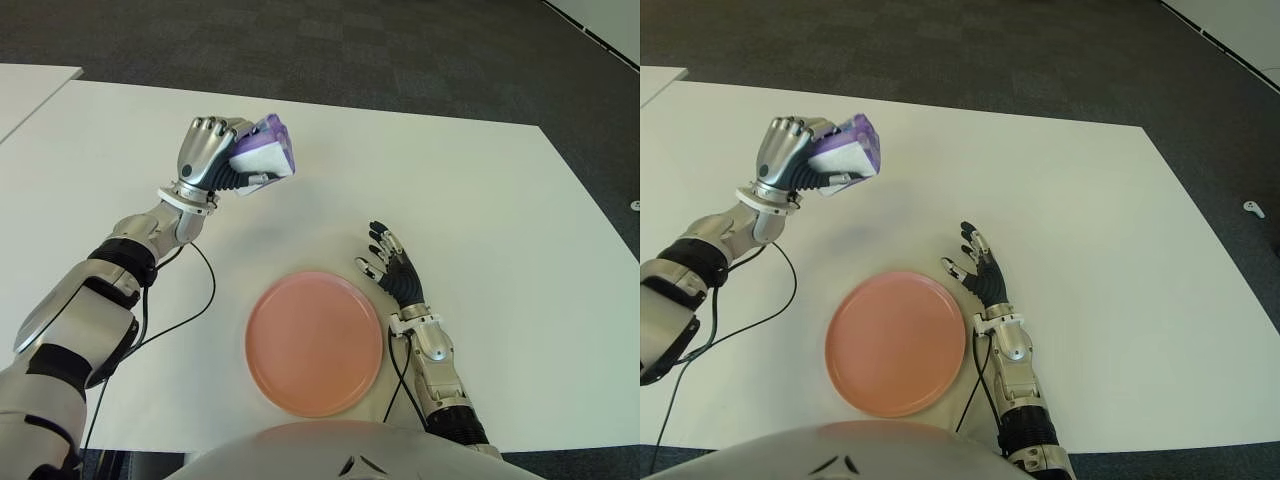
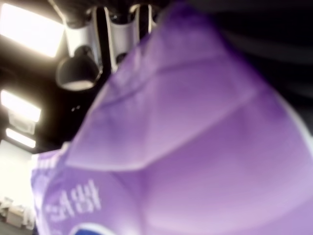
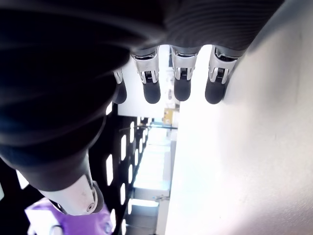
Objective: Put the tissue paper into the plate.
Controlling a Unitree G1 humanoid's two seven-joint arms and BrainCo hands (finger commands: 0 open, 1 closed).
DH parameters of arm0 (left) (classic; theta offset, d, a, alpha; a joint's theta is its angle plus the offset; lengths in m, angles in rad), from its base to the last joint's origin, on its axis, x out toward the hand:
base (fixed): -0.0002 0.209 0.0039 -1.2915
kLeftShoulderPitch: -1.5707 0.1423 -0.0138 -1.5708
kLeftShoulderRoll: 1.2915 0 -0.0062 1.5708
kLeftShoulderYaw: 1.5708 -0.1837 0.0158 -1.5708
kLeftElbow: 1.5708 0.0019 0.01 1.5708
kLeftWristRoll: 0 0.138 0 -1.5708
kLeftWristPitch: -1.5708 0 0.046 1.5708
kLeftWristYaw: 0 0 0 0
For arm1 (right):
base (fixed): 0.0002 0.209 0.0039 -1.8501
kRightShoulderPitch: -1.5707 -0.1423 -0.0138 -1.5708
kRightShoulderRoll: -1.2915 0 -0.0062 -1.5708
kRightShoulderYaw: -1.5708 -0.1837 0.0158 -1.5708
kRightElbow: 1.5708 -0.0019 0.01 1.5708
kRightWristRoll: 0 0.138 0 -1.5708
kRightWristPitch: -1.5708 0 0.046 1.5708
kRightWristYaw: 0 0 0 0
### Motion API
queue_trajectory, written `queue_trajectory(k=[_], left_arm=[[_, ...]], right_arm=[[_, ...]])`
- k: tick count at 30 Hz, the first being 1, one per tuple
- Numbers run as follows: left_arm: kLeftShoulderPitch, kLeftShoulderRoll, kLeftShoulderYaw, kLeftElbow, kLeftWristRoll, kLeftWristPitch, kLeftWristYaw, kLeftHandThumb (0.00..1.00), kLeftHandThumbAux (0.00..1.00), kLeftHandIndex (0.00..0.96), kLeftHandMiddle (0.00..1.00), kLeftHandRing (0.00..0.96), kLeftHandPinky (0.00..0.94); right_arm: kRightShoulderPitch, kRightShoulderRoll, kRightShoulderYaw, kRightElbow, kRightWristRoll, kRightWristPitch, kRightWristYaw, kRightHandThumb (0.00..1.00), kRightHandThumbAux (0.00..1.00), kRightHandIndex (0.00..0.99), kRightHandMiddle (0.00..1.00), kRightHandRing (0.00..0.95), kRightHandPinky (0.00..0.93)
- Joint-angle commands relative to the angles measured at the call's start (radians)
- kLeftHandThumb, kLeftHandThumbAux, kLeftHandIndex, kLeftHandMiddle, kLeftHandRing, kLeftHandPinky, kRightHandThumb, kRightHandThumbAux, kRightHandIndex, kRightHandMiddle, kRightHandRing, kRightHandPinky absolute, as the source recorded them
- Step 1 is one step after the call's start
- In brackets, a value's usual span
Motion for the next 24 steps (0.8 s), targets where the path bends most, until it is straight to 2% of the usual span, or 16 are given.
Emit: queue_trajectory(k=[1,4,9,15,17,20,24], left_arm=[[0.138,0.040,0.086,-0.254,-0.054,0.010,-0.099,0.742,0.698,0.443,0.856,0.852,0.844],[0.203,0.041,0.133,-0.409,-0.071,0.018,-0.145,0.743,0.698,0.443,0.856,0.853,0.849],[0.261,0.027,0.181,-0.548,-0.077,0.027,-0.204,0.745,0.697,0.443,0.859,0.856,0.855],[0.415,0.013,0.237,-0.856,-0.146,0.024,-0.362,0.748,0.696,0.444,0.860,0.860,0.858],[0.459,0.006,0.238,-0.932,-0.183,0.016,-0.418,0.749,0.696,0.444,0.860,0.860,0.860],[0.508,0.020,0.213,-0.979,-0.265,-0.005,-0.528,0.750,0.696,0.444,0.860,0.861,0.861],[0.600,0.012,0.183,-1.043,-0.281,-0.032,-0.635,0.751,0.696,0.444,0.859,0.859,0.853]], right_arm=[[0.067,0.014,0.007,0.075,-0.003,0.071,-0.004,0.000,0.759,0.031,0.035,0.027,0.076],[0.061,0.014,0.008,0.089,-0.006,0.057,0.000,0.000,0.761,0.035,0.037,0.028,0.074],[0.060,0.013,0.010,0.092,-0.015,0.058,-0.007,0.000,0.752,0.036,0.033,0.022,0.045],[0.059,0.013,0.011,0.098,-0.015,0.048,-0.004,0.000,0.738,0.031,0.023,0.011,0.035],[0.057,0.013,0.011,0.105,-0.011,0.044,0.000,0.000,0.737,0.030,0.020,0.008,0.036],[0.049,0.016,0.011,0.119,-0.009,0.046,0.001,0.000,0.731,0.029,0.018,0.006,0.038],[0.047,0.019,0.009,0.117,-0.014,0.056,-0.010,0.000,0.719,0.030,0.022,0.008,0.033]])
